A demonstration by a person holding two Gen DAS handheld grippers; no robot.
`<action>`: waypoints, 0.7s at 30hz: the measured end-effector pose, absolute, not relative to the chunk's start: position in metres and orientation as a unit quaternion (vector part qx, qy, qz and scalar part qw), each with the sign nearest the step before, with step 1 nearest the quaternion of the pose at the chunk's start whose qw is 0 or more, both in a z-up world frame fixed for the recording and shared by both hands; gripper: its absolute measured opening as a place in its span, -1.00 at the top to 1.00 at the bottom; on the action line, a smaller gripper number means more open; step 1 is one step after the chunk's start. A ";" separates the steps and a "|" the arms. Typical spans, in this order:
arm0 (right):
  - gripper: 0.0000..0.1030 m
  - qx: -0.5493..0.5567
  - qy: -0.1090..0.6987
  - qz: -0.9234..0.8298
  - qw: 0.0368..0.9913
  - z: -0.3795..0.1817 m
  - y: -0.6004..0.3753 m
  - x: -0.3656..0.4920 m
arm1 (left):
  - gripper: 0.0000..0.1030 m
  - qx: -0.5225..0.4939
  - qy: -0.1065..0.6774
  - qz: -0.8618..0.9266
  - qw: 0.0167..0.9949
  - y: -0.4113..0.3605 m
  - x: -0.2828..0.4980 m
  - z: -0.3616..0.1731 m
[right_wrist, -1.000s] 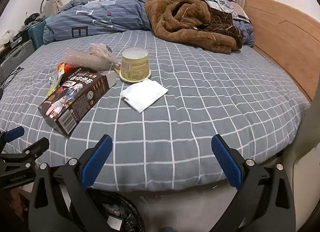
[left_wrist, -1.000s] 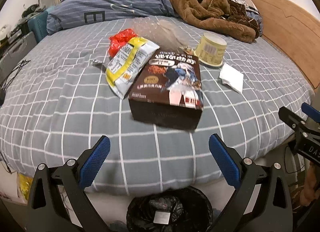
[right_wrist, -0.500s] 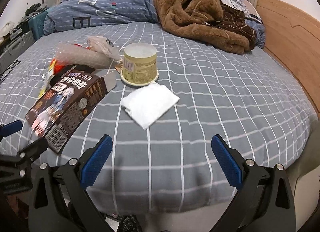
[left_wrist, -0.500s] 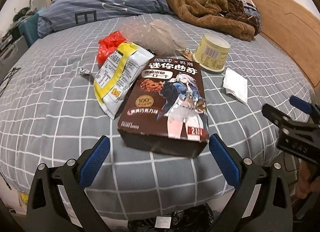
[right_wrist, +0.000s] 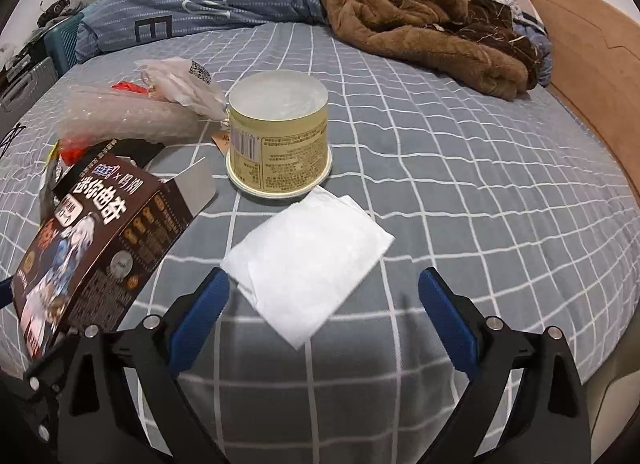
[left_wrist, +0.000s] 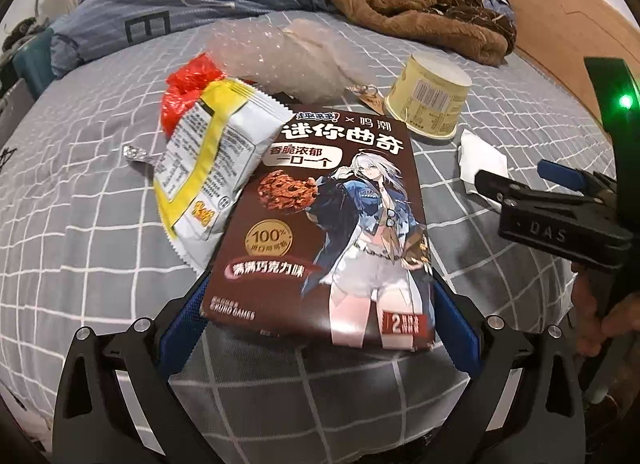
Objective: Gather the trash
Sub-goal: 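Grasp the brown cookie box with the left gripper while the right gripper grasps the white tissue, then carry the cookie box and tissue off the bed toward the black bin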
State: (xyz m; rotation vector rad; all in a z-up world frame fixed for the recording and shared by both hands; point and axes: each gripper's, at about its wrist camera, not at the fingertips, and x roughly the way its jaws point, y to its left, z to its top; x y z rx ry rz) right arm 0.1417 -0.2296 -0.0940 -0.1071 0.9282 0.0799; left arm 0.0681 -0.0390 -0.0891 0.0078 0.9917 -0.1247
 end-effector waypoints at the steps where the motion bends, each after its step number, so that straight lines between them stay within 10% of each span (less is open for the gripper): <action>1: -0.76 -0.051 0.449 0.039 0.891 -0.095 -0.229 0.144 | -0.89 0.003 0.478 -0.062 0.876 -0.039 0.071 -0.090; 12: -0.17 -0.019 0.483 0.059 0.873 -0.110 -0.233 0.164 | -0.78 -0.006 0.480 -0.078 0.874 -0.041 0.084 -0.096; 21: 0.72 -0.024 0.485 0.072 0.871 -0.108 -0.229 0.162 | -0.77 0.001 0.478 -0.077 0.875 -0.043 0.081 -0.094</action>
